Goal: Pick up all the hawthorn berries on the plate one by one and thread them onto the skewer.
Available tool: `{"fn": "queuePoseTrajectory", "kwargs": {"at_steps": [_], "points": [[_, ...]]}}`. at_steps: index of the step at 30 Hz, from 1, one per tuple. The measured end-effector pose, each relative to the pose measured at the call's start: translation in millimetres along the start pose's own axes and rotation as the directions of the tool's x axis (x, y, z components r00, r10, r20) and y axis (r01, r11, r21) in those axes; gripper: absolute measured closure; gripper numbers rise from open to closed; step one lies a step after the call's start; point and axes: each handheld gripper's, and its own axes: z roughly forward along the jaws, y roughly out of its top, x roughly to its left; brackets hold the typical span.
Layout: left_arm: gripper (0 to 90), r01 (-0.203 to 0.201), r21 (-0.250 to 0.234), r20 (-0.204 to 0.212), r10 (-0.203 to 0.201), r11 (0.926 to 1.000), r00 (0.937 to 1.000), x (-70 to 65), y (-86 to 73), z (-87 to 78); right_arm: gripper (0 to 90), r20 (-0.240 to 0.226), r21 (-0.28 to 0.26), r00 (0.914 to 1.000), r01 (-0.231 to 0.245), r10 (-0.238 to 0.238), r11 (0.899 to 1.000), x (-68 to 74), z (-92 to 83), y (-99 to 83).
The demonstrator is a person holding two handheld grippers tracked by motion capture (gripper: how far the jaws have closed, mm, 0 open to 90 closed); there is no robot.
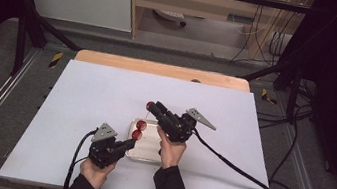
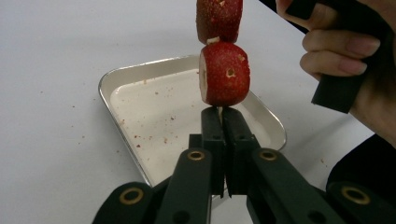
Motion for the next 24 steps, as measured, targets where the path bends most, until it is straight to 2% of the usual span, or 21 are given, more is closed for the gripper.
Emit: {"fn": "queuePoseTrajectory", "kwargs": {"at_steps": [3, 8, 13, 20, 23, 24], "points": [[88.4, -0.007, -0.008, -0.003, 0.007, 0.9999, 1.0000, -1.8, 0.2, 0.9, 62.7, -0.003, 0.006, 1.0000, 0.002, -0.002, 1.000, 1.2, -0.8, -1.8], [88.4, 0.005, -0.015, -0.005, -0.005, 0.9999, 1.0000, -2.0, 4.3, 2.9, 62.9, -0.013, 0.032, 0.9999, -0.010, 0.010, 0.999, 2.9, -1.7, -4.9], [88.3, 0.000, -0.009, -0.003, 0.000, 1.0000, 1.0000, 0.0, 6.4, 5.8, 62.9, -0.019, 0.060, 0.9998, 0.005, -0.004, 0.998, 5.1, -3.5, -11.7], [88.2, -0.015, -0.010, 0.004, 0.015, 0.9998, 0.9999, 2.8, 3.4, 6.9, 61.8, -0.014, 0.085, 0.9996, 0.024, -0.023, 0.996, 5.7, -4.6, -10.9], [88.2, -0.023, -0.008, 0.008, 0.023, 0.9997, 0.9997, 5.4, 1.4, 4.6, 51.8, 0.001, 0.103, 0.9989, 0.046, -0.046, 0.994, 7.3, -7.2, -6.7], [88.2, -0.026, -0.006, 0.007, 0.026, 0.9996, 0.9996, 6.6, 0.4, 4.0, 51.4, 0.010, 0.115, 0.9979, 0.063, -0.064, 0.991, 7.7, -8.7, -4.5]]}}
